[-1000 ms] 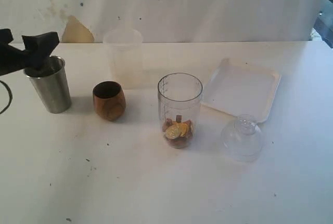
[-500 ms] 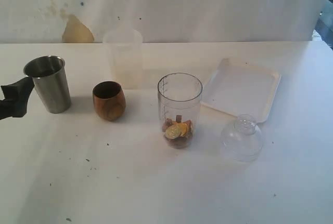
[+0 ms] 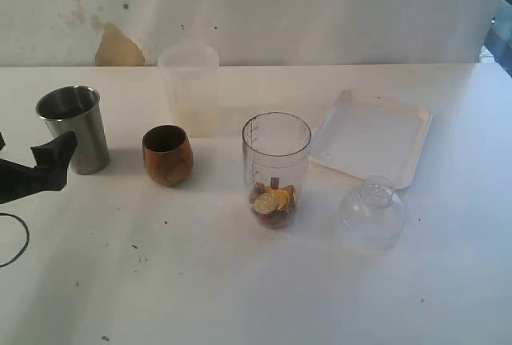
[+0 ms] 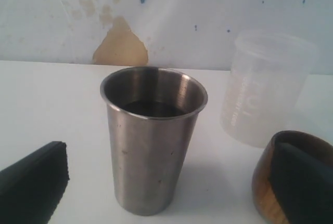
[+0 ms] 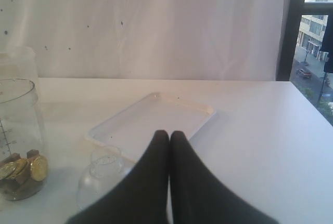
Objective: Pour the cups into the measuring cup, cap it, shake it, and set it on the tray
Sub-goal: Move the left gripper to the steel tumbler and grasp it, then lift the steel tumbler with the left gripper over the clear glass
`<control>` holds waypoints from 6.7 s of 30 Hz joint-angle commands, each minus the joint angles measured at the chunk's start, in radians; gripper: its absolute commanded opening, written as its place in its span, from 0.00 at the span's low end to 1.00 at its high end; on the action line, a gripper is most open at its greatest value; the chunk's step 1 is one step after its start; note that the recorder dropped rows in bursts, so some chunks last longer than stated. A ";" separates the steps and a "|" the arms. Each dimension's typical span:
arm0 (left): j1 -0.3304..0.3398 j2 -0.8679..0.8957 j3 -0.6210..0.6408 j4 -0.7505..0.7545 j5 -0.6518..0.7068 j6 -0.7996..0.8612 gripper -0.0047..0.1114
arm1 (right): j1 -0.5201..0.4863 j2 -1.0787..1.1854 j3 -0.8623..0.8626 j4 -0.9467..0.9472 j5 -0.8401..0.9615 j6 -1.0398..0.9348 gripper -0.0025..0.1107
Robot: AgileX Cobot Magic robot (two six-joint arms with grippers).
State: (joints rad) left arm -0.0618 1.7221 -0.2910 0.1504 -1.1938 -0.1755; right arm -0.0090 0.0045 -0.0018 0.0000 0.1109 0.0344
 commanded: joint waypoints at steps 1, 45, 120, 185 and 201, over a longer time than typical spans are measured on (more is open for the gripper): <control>0.001 0.091 -0.052 0.023 -0.027 -0.007 0.95 | -0.004 -0.004 0.002 0.000 0.000 0.004 0.02; 0.001 0.505 -0.526 0.000 -0.027 -0.002 0.95 | -0.004 -0.004 0.002 0.000 0.000 0.004 0.02; 0.001 0.298 -0.577 0.164 0.075 0.014 0.04 | -0.004 -0.004 0.002 0.000 0.000 0.004 0.02; -0.381 0.242 -0.700 0.328 0.192 0.024 0.04 | -0.004 -0.004 0.002 0.000 0.000 0.004 0.02; -0.381 0.242 -0.700 0.330 0.177 0.164 0.04 | -0.004 -0.004 0.002 0.000 0.000 0.004 0.02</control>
State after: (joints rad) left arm -0.4388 1.9766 -0.9753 0.4976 -0.9482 -0.0271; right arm -0.0090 0.0045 -0.0018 0.0000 0.1109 0.0360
